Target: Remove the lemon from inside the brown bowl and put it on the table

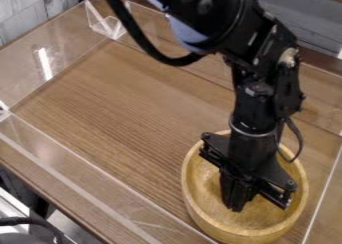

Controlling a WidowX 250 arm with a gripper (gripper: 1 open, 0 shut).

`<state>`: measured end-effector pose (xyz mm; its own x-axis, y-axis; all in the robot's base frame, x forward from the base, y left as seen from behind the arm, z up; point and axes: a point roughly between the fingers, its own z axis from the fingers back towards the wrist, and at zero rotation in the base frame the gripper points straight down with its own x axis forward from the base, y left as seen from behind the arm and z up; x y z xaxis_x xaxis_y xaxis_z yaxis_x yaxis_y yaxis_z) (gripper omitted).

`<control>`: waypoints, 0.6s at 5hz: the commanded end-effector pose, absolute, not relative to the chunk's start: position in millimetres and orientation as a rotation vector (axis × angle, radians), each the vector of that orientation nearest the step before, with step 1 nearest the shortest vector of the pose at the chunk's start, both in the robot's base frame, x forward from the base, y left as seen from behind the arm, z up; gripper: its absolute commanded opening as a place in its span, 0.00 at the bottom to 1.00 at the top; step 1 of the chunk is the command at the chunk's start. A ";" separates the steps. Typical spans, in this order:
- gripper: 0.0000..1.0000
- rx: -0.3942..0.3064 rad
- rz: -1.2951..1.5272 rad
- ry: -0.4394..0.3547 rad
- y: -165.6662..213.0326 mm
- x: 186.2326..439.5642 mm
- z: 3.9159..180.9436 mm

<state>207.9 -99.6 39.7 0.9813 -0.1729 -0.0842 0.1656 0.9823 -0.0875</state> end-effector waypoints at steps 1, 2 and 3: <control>0.00 -0.096 -0.171 0.025 -99.8 218.9 59.7; 0.00 -0.096 -0.169 0.030 -98.1 218.2 62.1; 0.00 -0.093 -0.176 0.032 -96.8 218.4 66.7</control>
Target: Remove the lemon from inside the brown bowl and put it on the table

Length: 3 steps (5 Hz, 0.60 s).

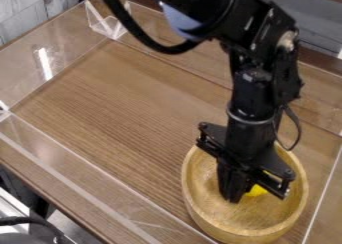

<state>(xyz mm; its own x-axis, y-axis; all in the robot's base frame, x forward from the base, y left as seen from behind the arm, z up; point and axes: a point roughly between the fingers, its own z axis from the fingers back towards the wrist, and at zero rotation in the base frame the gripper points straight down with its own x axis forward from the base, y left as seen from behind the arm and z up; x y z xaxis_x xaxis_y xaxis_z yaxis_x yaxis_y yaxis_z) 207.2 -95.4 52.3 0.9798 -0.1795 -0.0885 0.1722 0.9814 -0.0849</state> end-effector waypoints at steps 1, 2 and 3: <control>0.00 -0.088 -0.174 0.026 -92.9 221.3 82.0; 0.00 -0.078 -0.161 0.011 -84.6 226.2 106.1; 1.00 -0.070 -0.171 0.011 -82.9 227.5 98.5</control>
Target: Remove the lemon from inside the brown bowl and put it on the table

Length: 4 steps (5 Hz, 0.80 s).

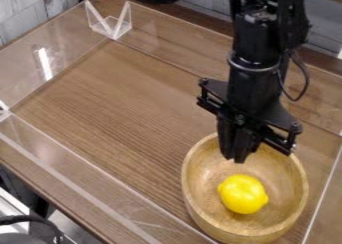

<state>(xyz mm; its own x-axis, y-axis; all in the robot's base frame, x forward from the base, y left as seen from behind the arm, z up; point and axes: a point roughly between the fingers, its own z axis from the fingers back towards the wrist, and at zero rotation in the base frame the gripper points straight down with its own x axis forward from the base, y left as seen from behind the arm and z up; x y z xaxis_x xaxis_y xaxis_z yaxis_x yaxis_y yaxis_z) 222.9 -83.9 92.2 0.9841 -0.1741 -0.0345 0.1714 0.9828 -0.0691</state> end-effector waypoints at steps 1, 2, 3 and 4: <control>1.00 -0.069 -0.196 0.012 -85.5 227.0 90.6; 1.00 -0.068 -0.209 0.011 -87.4 227.2 81.9; 1.00 -0.067 -0.217 0.008 -91.4 227.0 72.6; 1.00 -0.065 -0.233 0.006 -95.2 226.3 60.5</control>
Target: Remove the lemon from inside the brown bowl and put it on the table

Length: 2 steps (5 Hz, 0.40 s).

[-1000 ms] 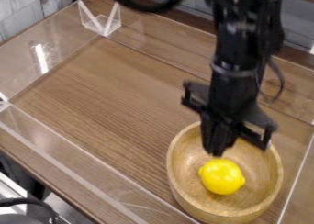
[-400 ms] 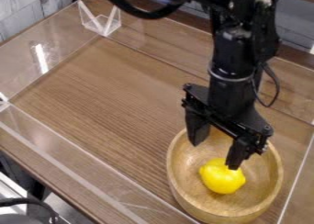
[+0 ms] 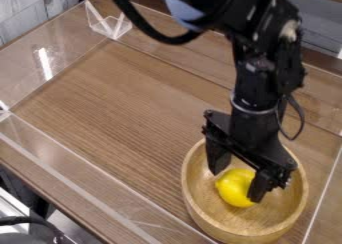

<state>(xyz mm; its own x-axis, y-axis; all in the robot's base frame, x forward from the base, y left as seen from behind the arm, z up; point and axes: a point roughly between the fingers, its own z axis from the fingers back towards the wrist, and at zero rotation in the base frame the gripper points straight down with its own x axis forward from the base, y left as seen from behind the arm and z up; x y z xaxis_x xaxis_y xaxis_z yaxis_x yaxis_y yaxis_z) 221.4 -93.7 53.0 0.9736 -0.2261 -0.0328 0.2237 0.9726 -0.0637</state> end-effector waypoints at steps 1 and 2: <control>1.00 -0.065 -0.241 0.005 -95.3 227.0 54.0; 0.00 -0.065 -0.247 0.004 -94.9 227.6 50.3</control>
